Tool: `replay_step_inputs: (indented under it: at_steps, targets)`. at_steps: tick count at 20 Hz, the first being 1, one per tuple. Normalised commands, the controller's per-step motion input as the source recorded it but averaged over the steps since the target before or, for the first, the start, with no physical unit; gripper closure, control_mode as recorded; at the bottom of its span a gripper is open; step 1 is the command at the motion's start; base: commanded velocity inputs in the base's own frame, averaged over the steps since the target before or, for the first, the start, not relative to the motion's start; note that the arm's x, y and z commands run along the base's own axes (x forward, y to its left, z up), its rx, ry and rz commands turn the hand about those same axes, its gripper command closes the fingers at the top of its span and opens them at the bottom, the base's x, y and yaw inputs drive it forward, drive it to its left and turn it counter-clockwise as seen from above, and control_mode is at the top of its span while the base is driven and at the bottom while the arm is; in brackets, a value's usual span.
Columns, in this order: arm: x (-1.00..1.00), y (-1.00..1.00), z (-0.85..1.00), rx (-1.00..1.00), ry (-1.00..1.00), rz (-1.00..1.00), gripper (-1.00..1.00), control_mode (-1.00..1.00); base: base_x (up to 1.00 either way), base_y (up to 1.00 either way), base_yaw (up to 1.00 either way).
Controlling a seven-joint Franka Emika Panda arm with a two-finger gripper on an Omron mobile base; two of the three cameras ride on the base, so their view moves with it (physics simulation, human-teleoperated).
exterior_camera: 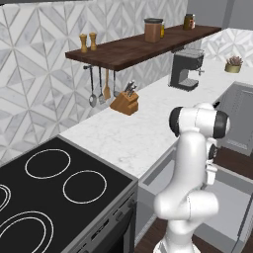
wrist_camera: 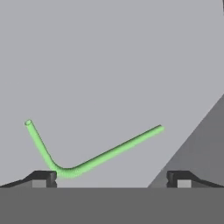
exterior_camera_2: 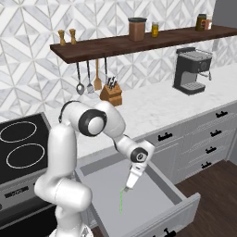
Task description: Take a straw from the drawer in front and place it inside the glass cup on the dining counter.
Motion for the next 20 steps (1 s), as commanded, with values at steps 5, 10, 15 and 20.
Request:
replay_step_inputs:
  at_steps: [5,10,15,20]
  targets:
    - [0.00,0.00,-0.20,0.00,-0.04,0.00,-1.00,-1.00,0.00,0.00,0.00]
    - [0.00,0.00,-0.12,0.00,-0.17,0.00,-1.00,-1.00,0.00,0.00,0.00]
    - [0.00,0.02,-0.10,0.00,-0.20,0.00,-1.00,-1.00,0.00,0.00,0.00]
    - [0.07,0.05,-0.16,-0.01,0.02,0.00,-1.00,-1.00,0.00,0.00,0.00]
